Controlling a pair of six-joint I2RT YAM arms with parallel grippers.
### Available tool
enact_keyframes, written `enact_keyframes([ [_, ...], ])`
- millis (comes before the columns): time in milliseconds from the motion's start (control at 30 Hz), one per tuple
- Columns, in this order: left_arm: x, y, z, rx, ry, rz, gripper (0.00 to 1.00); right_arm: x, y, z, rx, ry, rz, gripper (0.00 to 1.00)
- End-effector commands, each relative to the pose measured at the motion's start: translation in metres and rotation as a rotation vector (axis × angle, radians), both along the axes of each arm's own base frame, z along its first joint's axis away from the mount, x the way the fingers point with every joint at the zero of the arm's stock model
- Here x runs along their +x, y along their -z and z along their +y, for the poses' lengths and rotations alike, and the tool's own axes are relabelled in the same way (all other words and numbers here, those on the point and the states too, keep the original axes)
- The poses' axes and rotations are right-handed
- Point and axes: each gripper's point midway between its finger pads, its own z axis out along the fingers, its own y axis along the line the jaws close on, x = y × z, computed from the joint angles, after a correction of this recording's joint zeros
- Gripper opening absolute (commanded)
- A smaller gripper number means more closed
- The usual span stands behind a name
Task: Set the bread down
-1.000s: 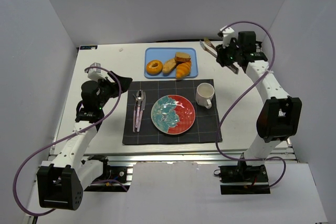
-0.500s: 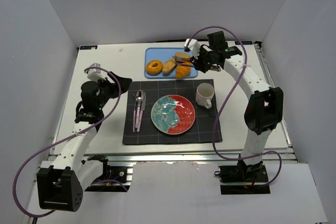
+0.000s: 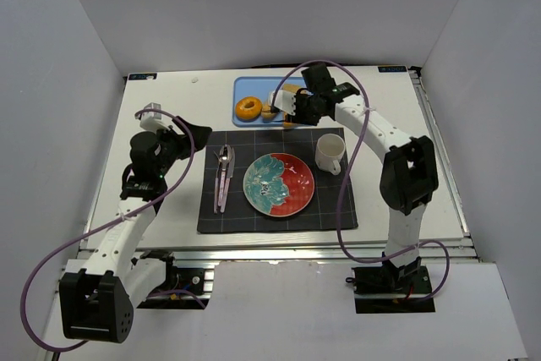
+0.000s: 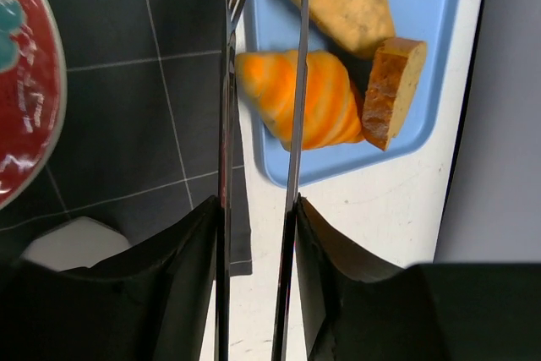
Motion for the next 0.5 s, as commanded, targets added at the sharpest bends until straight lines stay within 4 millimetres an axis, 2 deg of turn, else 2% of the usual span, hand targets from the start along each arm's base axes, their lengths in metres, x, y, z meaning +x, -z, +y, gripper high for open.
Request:
enact_keyframes([
  [0, -0.0066, -0.0055, 0.0026, 0.013, -0.011, -0.025, 0.80, 0.0292, -0.0172, -0.0012, -0.062, -0.016, -0.135, 0.45],
  [200, -0.0096, -0.0049, 0.0027, 0.013, -0.011, -0.028, 0.80, 0.0391, -0.0135, 0.0003, -0.077, -0.013, -0.177, 0.46],
  [467, -0.0091, -0.0055, 0.0028, 0.011, -0.011, -0.029, 0.80, 0.0334, -0.0139, 0.0075, -0.066, -0.036, -0.209, 0.47],
])
